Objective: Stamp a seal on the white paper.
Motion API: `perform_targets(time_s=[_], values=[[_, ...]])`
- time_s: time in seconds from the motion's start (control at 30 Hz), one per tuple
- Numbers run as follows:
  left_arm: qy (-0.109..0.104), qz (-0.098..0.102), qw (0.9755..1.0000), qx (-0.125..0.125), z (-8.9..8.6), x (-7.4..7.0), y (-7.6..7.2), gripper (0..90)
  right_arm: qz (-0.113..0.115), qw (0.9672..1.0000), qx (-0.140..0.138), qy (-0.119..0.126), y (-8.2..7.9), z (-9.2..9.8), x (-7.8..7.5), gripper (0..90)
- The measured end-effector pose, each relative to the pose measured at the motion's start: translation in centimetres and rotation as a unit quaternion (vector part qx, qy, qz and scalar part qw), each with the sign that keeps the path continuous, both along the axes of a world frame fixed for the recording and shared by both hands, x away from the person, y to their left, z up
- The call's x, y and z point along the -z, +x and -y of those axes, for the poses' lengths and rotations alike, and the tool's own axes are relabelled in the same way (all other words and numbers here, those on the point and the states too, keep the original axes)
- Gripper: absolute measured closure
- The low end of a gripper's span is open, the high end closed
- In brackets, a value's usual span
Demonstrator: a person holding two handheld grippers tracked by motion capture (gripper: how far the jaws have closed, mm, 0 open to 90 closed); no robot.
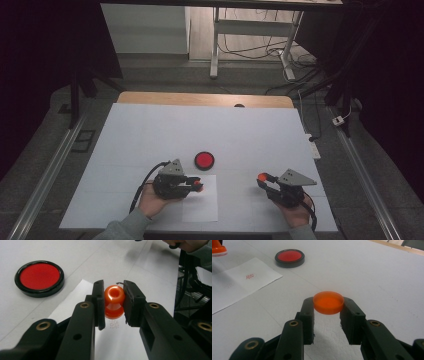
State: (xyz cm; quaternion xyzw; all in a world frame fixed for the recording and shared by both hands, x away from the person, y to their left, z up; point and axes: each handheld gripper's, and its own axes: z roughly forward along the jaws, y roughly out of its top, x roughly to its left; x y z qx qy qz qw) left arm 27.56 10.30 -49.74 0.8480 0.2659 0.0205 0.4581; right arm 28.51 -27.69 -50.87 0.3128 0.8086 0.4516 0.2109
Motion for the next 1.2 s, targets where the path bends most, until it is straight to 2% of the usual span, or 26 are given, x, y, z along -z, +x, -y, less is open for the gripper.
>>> perform_targets(time_s=[0.2, 0.43, 0.7, 0.9, 1.2], values=[[0.007, -0.005, 1.0000, 0.003, 0.2, 0.6, -0.2, 72.6, -0.001, 1.0000, -0.001, -0.001, 0.0, 0.0, 0.0, 64.5], [0.027, -0.008, 0.9995, 0.013, 0.8, 1.4, -0.4, 72.5, -0.001, 1.0000, -0.001, -0.002, 0.0, 0.0, 0.1, 64.5], [0.034, -0.012, 0.9992, 0.017, 1.0, 2.0, -0.6, 72.6, -0.002, 1.0000, -0.002, -0.003, 0.1, 0.0, 0.1, 64.5], [0.044, -0.004, 0.9989, 0.017, 1.2, 2.2, -0.7, 72.6, -0.002, 1.0000, -0.002, -0.005, 0.0, 0.0, 0.1, 64.5], [0.054, -0.001, 0.9984, 0.017, 1.4, 2.6, -0.8, 72.5, -0.002, 1.0000, -0.003, -0.004, 0.0, -0.1, 0.1, 64.5]])
